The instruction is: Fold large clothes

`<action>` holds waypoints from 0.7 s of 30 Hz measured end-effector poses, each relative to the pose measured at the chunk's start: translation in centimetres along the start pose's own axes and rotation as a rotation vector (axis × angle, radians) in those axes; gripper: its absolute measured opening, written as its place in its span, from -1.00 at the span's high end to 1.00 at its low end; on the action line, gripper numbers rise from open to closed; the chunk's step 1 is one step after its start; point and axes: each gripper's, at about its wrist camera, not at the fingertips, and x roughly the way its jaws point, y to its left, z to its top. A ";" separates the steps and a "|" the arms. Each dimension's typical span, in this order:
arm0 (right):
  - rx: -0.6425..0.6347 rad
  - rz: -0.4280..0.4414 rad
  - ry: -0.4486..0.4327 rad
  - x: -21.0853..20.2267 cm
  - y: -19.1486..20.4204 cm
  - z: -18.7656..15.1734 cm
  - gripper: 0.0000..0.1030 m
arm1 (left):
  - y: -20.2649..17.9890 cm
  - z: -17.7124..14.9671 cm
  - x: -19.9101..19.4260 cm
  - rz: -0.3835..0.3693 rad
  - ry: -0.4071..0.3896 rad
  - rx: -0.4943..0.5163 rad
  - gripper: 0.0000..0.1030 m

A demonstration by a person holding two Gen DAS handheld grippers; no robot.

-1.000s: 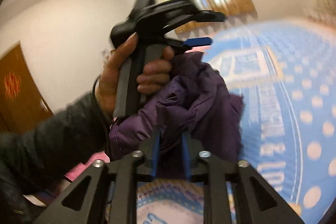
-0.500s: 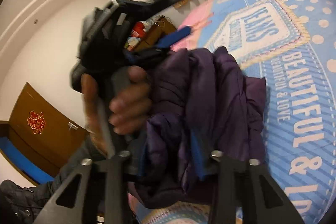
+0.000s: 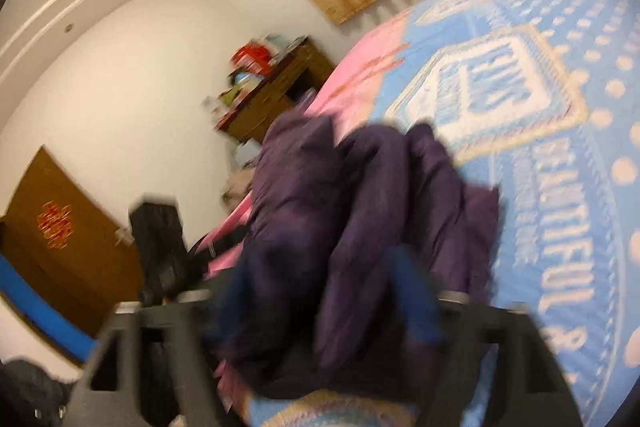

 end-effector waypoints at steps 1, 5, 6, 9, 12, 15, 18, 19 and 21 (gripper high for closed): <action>-0.006 -0.009 0.021 0.6 0.2 0.8 -0.62 | -0.5 -0.4 0.3 0.038 -0.021 0.026 -1.00; 0.058 0.058 0.122 4.8 -0.5 3.5 -0.59 | -1.5 -0.4 0.5 0.044 -0.057 0.063 -1.00; 0.062 0.047 0.143 5.5 -0.5 3.7 0.03 | -1.6 -0.2 0.5 0.042 -0.055 0.061 -1.00; 0.018 -0.004 0.170 6.3 0.5 4.0 0.64 | -1.3 0.5 0.6 0.028 -0.059 0.033 -1.00; -0.025 -0.018 0.112 3.5 1.6 4.8 0.72 | -2.4 1.6 0.7 0.001 -0.061 0.041 -1.00; -0.038 -0.037 0.065 0.1 1.3 5.7 0.75 | -4.9 2.0 1.8 -0.021 -0.038 0.098 -1.00; -0.008 -0.092 0.053 -1.8 -1.1 5.7 0.75 | -9.0 3.2 3.1 0.010 0.007 0.229 -1.00; 0.018 -0.108 0.059 -1.8 -2.6 5.5 0.75 | -10.5 3.5 4.0 0.042 0.046 0.278 -1.00; 0.068 -0.141 0.096 -0.6 -5.8 4.5 0.75 | -12.2 3.9 6.1 0.111 0.127 0.342 -1.00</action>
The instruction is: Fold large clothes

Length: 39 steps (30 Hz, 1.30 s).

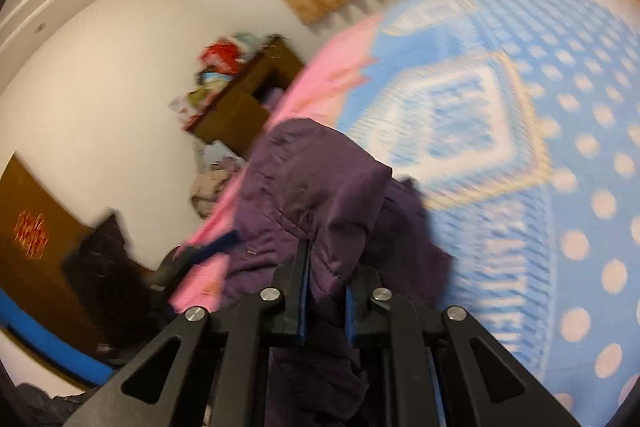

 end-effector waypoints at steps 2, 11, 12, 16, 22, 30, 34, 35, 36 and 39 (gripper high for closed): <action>0.077 0.030 0.031 2.1 -2.9 -1.2 0.75 | -0.9 0.2 2.9 0.069 0.126 0.057 -1.00; 0.153 -0.008 -0.022 2.3 -5.1 -1.3 0.11 | -0.7 -2.7 4.6 0.169 0.070 0.104 -1.00; 0.156 -0.074 -0.099 0.4 -4.5 -0.4 0.09 | -0.8 -2.7 4.3 0.167 0.059 0.099 -1.00; 0.116 -0.026 -0.282 -3.6 -0.3 2.7 -0.29 | -1.3 -3.1 3.6 0.163 0.038 0.091 -1.00; -0.052 -0.001 -0.172 3.7 2.0 4.5 -0.49 | -1.4 -3.1 1.1 0.186 -0.027 0.084 -1.00; -0.041 -0.042 -0.158 7.1 -1.1 1.0 -0.49 | 4.1 -6.1 0.1 0.223 -0.062 -0.096 -1.00; -0.017 -0.040 -0.168 8.3 -2.1 -0.4 -0.52 | 3.7 -6.7 0.1 0.235 -0.086 -0.078 -1.00; 0.015 -0.017 -0.160 8.7 -2.8 -0.4 -0.56 | 3.6 -6.7 0.2 0.243 -0.084 -0.076 -1.00; 0.038 0.004 -0.153 8.9 -3.4 -0.4 -0.56 | 3.5 -6.7 0.3 0.249 -0.087 -0.075 -1.00; 0.055 0.010 -0.148 9.2 -3.9 -0.6 -0.58 | 3.2 -6.7 0.6 0.256 -0.089 -0.075 -1.00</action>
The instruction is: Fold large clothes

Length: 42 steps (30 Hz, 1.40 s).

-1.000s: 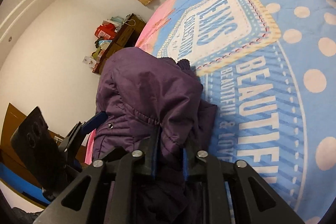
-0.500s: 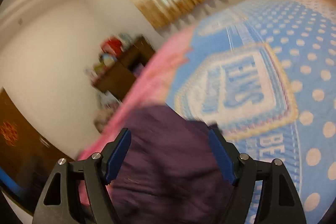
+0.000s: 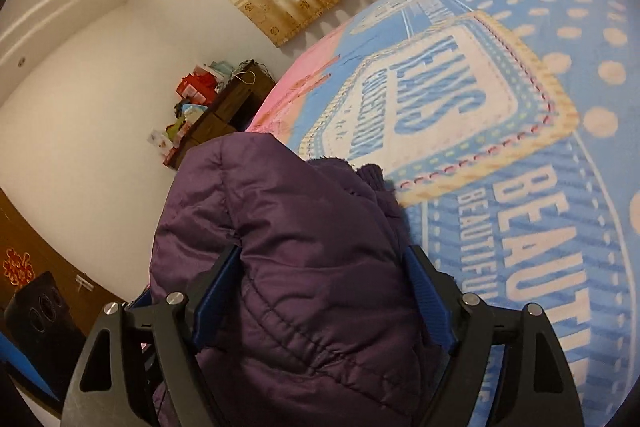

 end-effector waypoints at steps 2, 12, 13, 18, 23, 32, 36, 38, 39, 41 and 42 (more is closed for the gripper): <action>0.012 0.002 0.010 0.3 -0.3 0.0 -0.60 | 0.2 0.1 0.3 -0.005 0.003 -0.007 -1.00; 0.055 0.039 0.038 1.2 -1.7 -0.2 -0.63 | 0.5 -0.3 0.3 -0.008 -0.004 -0.016 -1.00; 0.056 0.039 0.041 1.3 -1.7 -0.2 -0.63 | 0.4 -0.3 0.3 -0.007 -0.004 -0.015 -1.00; 0.058 0.038 0.051 1.5 -1.8 -0.1 -0.65 | 0.4 -0.2 0.5 -0.007 -0.001 -0.017 -1.00; 0.065 0.045 0.055 1.7 -2.0 0.0 -0.65 | 0.5 -0.2 0.5 -0.006 -0.001 -0.016 -1.00; 0.076 0.055 0.077 2.3 -2.6 0.2 -0.67 | 0.7 -0.1 0.6 -0.008 -0.001 -0.025 -1.00; 0.077 0.057 0.077 2.3 -2.7 0.3 -0.67 | 0.8 0.0 0.5 -0.006 0.000 -0.024 -1.00; 0.084 0.067 0.079 2.4 -2.9 0.3 -0.67 | 0.7 -0.1 0.5 -0.005 0.000 -0.024 -1.00; 0.084 0.067 0.082 2.5 -2.9 0.4 -0.68 | 0.7 0.0 0.5 -0.003 -0.001 -0.021 -1.00; 0.078 0.059 0.099 2.7 -2.8 0.7 -0.69 | 0.8 0.0 0.6 -0.002 0.006 -0.024 -1.00; 0.078 0.063 0.116 2.8 -2.8 0.9 -0.71 | 1.0 0.2 0.5 -0.003 0.014 -0.030 -1.00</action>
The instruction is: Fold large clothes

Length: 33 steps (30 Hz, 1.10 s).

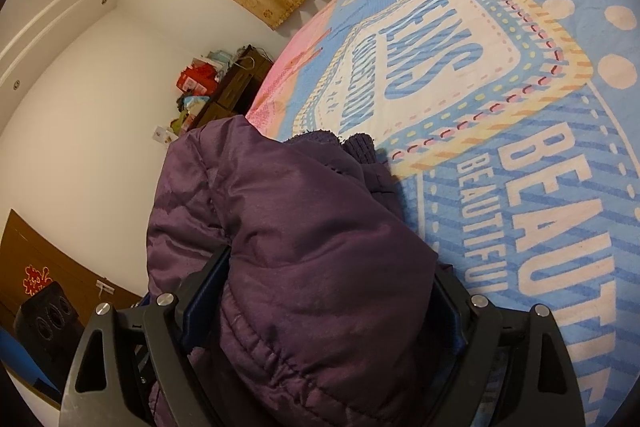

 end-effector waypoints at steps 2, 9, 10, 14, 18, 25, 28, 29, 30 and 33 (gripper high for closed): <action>0.001 0.009 0.024 0.1 -0.1 0.3 -0.71 | 0.4 0.2 -0.5 0.000 0.009 -0.011 -1.00; -0.041 0.036 0.052 -0.9 0.0 0.7 -0.74 | 5.4 -1.8 -4.1 -0.077 0.039 -0.205 -1.00; -0.058 0.028 0.050 -1.3 0.4 0.6 -0.74 | 6.2 -2.2 -4.1 -0.102 0.059 -0.243 -1.00; -0.078 0.046 0.076 -2.5 1.0 0.4 -0.74 | 9.1 -4.2 -2.4 -0.296 0.162 -0.463 -1.00; -0.017 0.128 0.129 -2.5 -0.7 0.3 -0.74 | 9.5 -5.4 -0.6 -0.443 0.204 -0.565 -1.00; 0.041 0.241 0.183 -0.2 -1.5 0.1 -0.74 | 9.1 -5.8 0.5 -0.482 0.176 -0.556 -1.00; 0.034 0.253 0.196 0.6 -1.1 0.2 -0.68 | 9.1 -5.8 0.9 -0.483 0.178 -0.569 -1.00; 0.032 0.257 0.196 0.8 -0.9 0.2 -0.59 | 9.1 -5.6 1.2 -0.481 0.180 -0.572 -1.00; 0.037 0.269 0.191 0.9 -0.9 0.1 -0.50 | 9.2 -5.4 1.1 -0.478 0.180 -0.571 -1.00; 0.039 0.293 0.154 0.7 -0.4 -0.5 -0.27 | 8.8 -5.0 0.8 -0.461 0.182 -0.537 -1.00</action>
